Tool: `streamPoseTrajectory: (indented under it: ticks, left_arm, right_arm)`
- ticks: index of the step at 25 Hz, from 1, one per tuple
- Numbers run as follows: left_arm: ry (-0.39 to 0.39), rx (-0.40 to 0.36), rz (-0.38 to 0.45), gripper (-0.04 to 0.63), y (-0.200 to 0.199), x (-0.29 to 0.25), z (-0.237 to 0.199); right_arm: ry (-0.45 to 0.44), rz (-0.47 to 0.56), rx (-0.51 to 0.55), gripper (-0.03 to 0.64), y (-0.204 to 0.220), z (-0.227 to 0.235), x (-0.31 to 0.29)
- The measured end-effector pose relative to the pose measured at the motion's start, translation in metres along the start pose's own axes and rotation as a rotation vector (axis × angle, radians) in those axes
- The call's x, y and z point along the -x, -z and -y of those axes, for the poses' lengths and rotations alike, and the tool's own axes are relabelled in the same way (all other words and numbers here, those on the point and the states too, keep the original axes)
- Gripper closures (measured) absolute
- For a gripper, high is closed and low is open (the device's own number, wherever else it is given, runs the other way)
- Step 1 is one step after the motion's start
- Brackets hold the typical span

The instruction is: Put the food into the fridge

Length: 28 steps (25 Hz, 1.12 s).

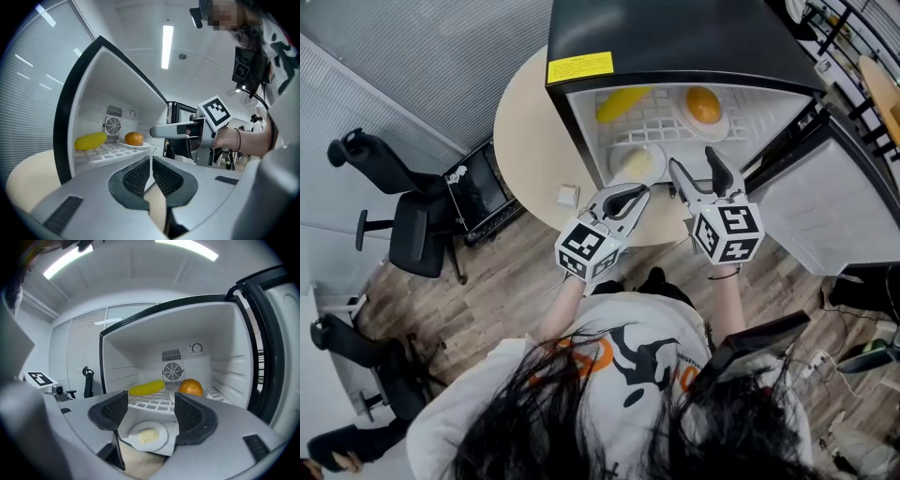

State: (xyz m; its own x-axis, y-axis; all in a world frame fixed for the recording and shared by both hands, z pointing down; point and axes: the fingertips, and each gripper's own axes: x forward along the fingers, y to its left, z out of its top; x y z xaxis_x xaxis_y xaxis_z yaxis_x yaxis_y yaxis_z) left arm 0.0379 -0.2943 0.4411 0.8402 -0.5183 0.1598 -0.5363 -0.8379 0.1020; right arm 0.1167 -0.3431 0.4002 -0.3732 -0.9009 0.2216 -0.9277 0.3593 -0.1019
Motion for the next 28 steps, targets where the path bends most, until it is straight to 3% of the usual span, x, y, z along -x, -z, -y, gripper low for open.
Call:
streamPoseTrajectory:
  ticks: [7, 12, 28]
  left_arm:
    - [0.045, -0.009, 0.018, 0.581, -0.004, 0.029, 0.003]
    - [0.085, -0.015, 0.014, 0.583, 0.002, 0.054, 0.009]
    - [0.136, 0.016, 0.006, 0.581, 0.024, 0.099, 0.026]
  right_arm:
    - [0.022, 0.001, -0.067, 0.322, 0.02, -0.04, 0.017]
    - [0.065, 0.022, -0.121, 0.439, 0.032, -0.063, 0.031]
    - [0.146, -0.061, -0.197, 0.56, 0.08, -0.113, 0.069]
